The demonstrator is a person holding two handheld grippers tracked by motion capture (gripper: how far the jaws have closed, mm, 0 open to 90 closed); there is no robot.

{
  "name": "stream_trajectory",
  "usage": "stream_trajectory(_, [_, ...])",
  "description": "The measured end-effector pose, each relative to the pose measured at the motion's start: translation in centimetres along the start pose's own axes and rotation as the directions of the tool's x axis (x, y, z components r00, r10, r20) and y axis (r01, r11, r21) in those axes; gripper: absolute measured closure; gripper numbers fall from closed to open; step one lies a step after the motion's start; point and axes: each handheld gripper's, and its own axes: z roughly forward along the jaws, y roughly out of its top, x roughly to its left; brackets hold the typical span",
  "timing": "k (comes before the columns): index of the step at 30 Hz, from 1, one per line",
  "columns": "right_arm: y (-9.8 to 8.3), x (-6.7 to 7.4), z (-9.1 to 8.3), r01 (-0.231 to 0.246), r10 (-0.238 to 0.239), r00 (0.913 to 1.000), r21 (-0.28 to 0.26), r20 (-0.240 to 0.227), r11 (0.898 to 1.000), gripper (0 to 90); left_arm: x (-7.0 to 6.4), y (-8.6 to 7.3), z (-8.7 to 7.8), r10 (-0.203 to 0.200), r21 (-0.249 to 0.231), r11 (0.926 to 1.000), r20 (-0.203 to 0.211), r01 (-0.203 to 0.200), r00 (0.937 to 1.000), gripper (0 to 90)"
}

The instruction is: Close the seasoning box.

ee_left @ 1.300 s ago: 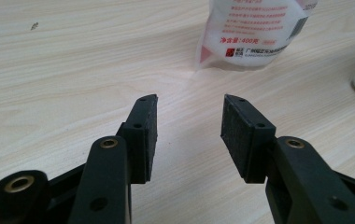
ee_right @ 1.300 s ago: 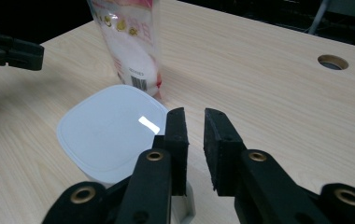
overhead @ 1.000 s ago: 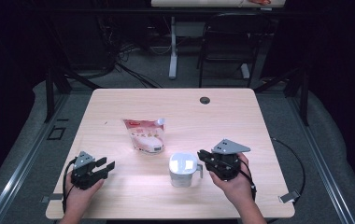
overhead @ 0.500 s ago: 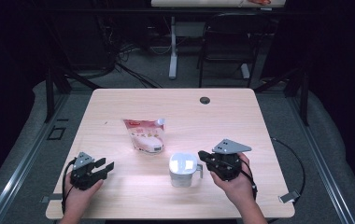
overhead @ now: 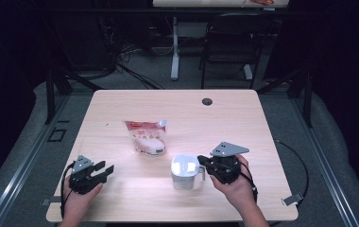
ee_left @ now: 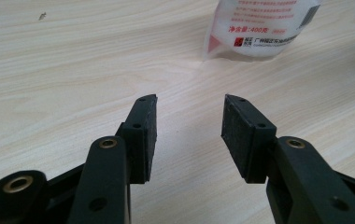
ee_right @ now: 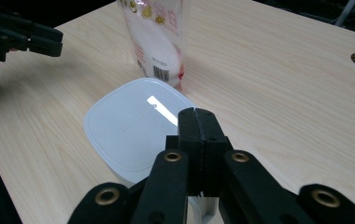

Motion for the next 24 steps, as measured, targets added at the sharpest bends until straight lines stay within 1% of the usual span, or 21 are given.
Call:
stream_trajectory(8, [-0.5,-0.2,0.6,-0.018,0.018,0.9998,0.017,-0.010,1.000,90.0,0.0,0.1,0.0,0.005,-0.001,1.0000,0.001,-0.005,1.0000,55.8])
stream_trajectory(14, [-0.8,0.0,1.0,-0.012,0.012,0.9998,0.032,-0.016,0.999,90.0,-0.1,0.1,0.1,0.014,0.005,0.9999,0.001,-0.014,0.9999,55.7])
stream_trajectory(15, [-0.8,0.0,1.1,-0.015,0.016,0.9997,0.026,-0.019,1.000,90.0,-0.1,0.1,0.0,0.017,0.011,0.9998,0.003,-0.017,0.9999,55.8])
stream_trajectory(17, [-0.9,-0.1,1.1,-0.025,0.026,0.9993,0.021,-0.026,0.999,90.0,0.0,0.1,-0.1,0.016,0.003,0.9999,0.002,-0.016,0.9999,55.8])
stream_trajectory(21, [-1.0,-0.1,1.1,-0.022,0.022,0.9994,0.014,-0.026,1.000,90.0,0.0,0.0,-0.1,0.011,0.000,0.9999,0.002,-0.011,0.9999,55.8])
stream_trajectory(24, [-1.1,-0.1,1.0,-0.030,0.030,0.9992,0.008,-0.028,1.000,90.0,0.0,0.0,-0.2,0.010,-0.003,0.9999,0.002,-0.010,0.9999,55.8])
